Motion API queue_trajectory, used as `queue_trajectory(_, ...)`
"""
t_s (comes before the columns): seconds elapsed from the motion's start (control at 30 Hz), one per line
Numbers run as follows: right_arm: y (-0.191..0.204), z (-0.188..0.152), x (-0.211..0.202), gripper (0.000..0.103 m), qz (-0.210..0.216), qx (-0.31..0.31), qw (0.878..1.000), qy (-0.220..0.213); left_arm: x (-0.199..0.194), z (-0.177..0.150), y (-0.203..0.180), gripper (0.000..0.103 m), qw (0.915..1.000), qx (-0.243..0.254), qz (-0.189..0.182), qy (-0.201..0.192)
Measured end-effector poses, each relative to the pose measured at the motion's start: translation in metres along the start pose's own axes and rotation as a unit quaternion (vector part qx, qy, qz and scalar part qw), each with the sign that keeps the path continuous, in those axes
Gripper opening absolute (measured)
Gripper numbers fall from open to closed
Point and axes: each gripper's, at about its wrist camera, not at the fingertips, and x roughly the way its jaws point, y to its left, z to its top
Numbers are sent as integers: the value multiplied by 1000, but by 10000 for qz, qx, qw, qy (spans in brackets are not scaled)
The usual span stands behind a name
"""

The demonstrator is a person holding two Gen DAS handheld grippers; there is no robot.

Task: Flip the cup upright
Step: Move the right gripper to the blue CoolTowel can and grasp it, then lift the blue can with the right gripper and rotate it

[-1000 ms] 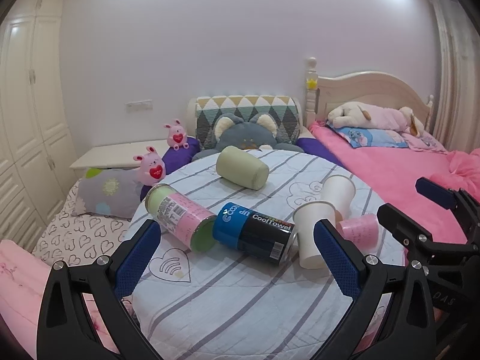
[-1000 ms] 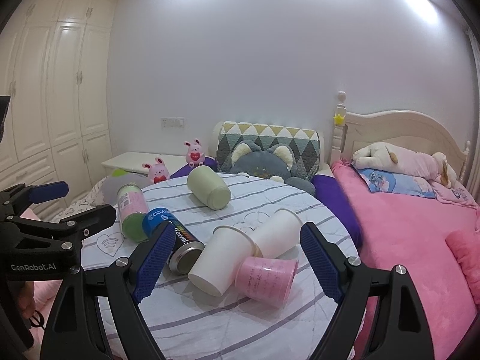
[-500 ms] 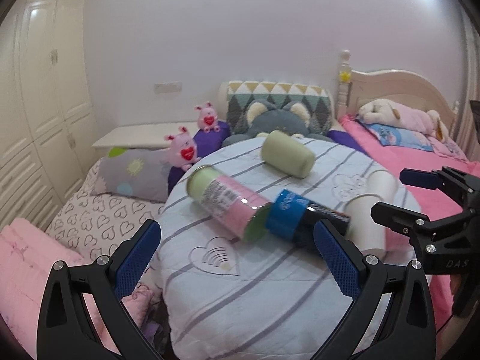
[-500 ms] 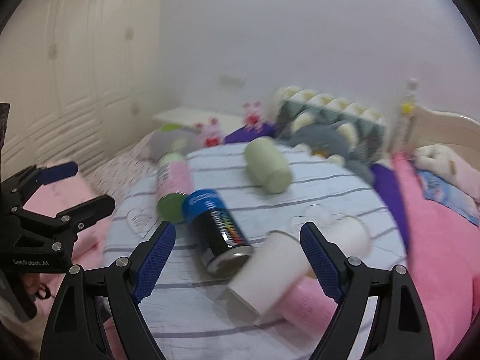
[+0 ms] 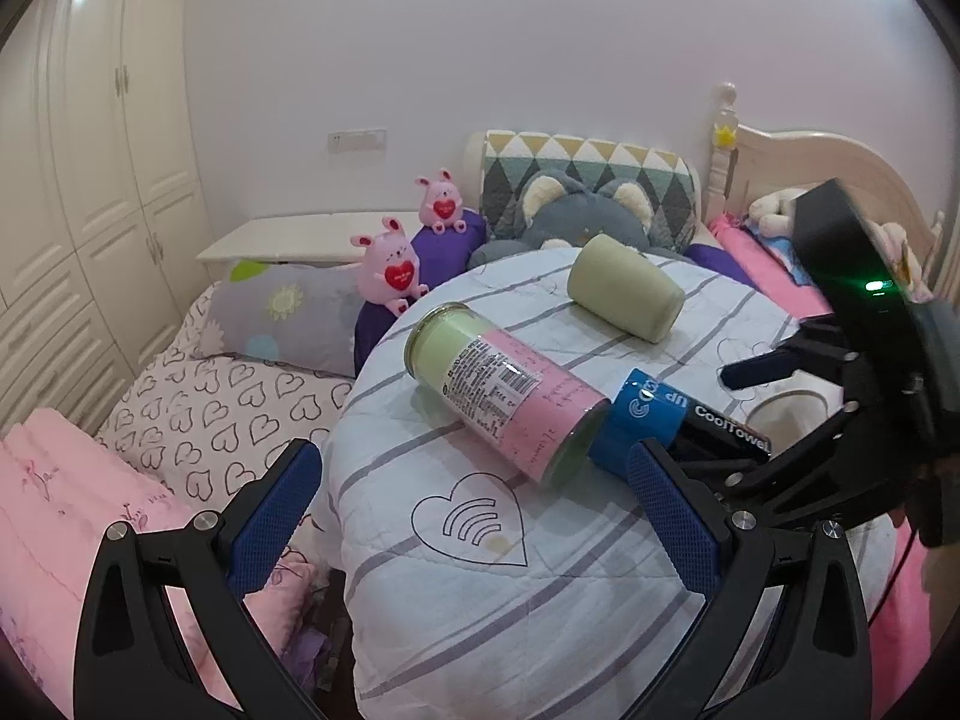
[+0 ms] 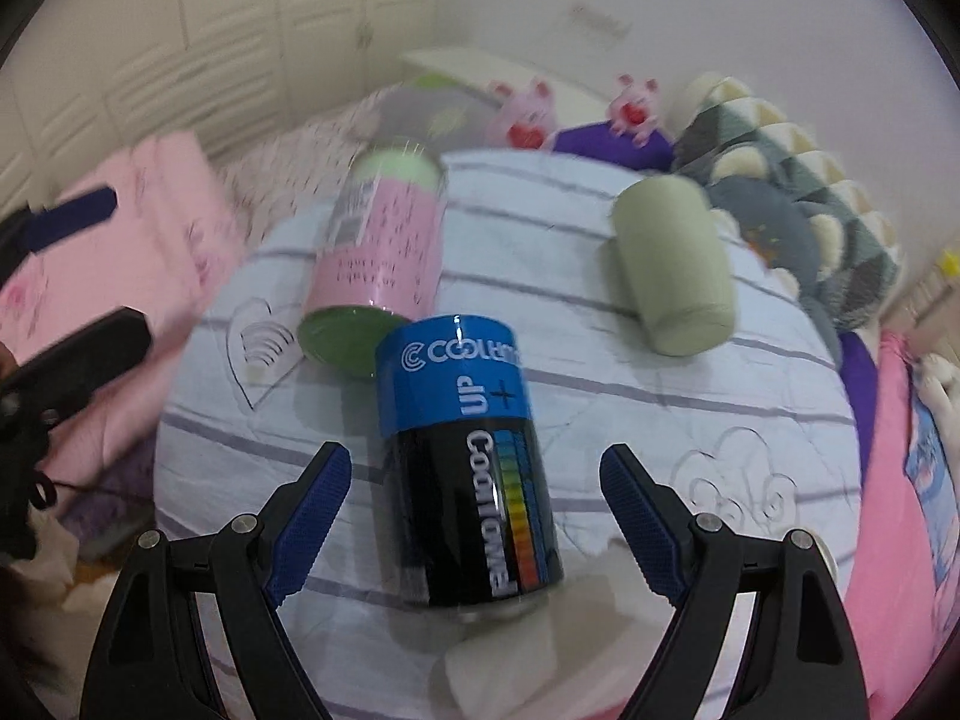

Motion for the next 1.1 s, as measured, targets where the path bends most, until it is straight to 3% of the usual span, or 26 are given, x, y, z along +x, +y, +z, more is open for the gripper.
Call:
queue_trajectory(0.2,4,8,28,85,350,-194,9973,608,7,1,4,103,10000,-15,34,47)
queue_trajectory(0.27,0,8,35,69,414,-82,9962,764,8,2,5,103,10000,-30,29,56)
queue_trajectory(0.4,-11,6,34,69,618,247,9946,793,9,3,4,103,10000,-30,-7,45)
queue_trajectory(0.53,-27,0,30,69,752,803,9918,657,11,11,-7,103,9999,80,-83,-1)
queue_trajectory(0.8,-67,-17,3,69,914,2085,9737,-119,24,36,-45,103,9991,369,-191,13)
queue_trajectory(1.1,-118,-30,-6,68,1110,3212,9382,-656,53,60,-85,103,9973,622,-319,204)
